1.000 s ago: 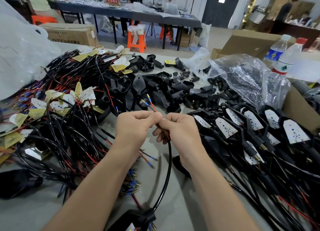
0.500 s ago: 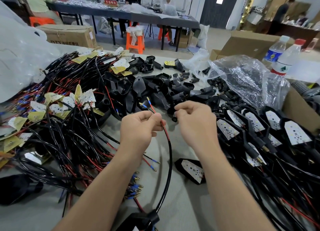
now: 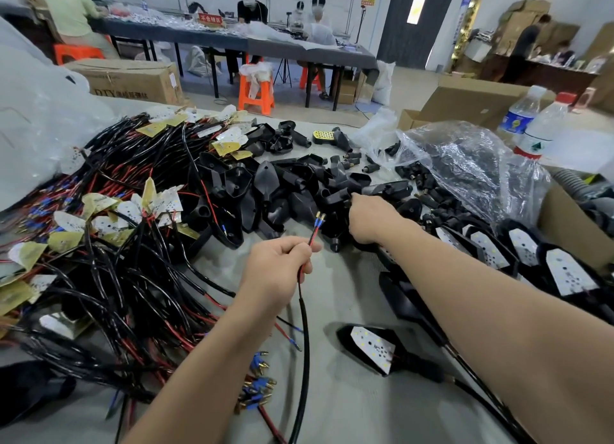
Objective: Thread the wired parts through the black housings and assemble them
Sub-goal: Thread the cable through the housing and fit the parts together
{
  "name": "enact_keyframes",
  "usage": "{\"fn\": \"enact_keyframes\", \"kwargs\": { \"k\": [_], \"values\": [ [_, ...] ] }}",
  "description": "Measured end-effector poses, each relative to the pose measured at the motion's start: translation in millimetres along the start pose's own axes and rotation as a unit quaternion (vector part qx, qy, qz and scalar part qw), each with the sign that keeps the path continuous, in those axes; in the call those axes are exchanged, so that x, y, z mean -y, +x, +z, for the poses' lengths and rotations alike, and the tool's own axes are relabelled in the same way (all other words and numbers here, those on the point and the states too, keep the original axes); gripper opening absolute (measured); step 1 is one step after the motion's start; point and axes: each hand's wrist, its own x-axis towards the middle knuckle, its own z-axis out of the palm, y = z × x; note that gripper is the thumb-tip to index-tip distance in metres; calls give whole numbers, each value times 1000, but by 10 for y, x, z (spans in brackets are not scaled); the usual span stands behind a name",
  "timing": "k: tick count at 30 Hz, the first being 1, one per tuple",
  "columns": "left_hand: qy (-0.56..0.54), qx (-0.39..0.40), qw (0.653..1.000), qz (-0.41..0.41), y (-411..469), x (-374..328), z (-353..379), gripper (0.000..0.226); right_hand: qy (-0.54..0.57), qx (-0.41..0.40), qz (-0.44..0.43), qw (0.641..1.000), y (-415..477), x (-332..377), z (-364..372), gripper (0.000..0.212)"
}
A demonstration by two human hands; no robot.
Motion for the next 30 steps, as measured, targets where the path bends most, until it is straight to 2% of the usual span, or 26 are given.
{"fn": "enact_keyframes", "kwargs": {
  "k": [3,5,7,8,9,11,12,13,15,17,18,21,23,27,30],
  "values": [
    [26,-16,999,-10,-14,3,-12,28,-2,-8,22,1000,-84,64,-93,28],
    [49,-25,998,-11,-19,9,-25,30,11,-64,49,997,-230,82,-212,31],
    [72,-38,997,-7,-28,18,-27,25,114,-139,57,982,-437,91,-296,37],
    [81,-46,996,-6,-37,14,-20,22,208,-162,49,964,-561,107,-311,35],
    [90,-53,994,-3,-45,11,-9,20,337,-165,38,926,-699,140,-296,33],
    [121,-62,991,10,-62,14,16,20,605,-123,26,786,-988,277,-202,41],
    [140,-66,988,18,-70,19,24,19,692,-95,20,715,-1099,329,-126,43],
    [159,-72,984,28,-79,21,27,17,743,-76,18,665,-1182,363,-54,40],
    [203,-88,974,55,-112,13,19,12,794,-54,31,604,-1269,389,55,31],
    [233,-106,964,75,-137,-12,2,11,826,-36,48,560,-1296,376,126,24],
    [238,-116,960,87,-147,-19,2,14,833,-35,52,549,-1303,352,143,21],
    [240,-137,954,118,-161,-11,23,22,837,-35,53,544,-1319,303,166,21],
    [207,-117,964,120,-159,0,31,19,851,-40,46,522,-1318,294,160,21],
    [166,-89,975,117,-149,18,31,9,901,-54,39,429,-1308,291,116,22],
    [100,-76,984,123,-144,19,38,10,925,-76,52,369,-1286,260,100,28]
  ]
}}
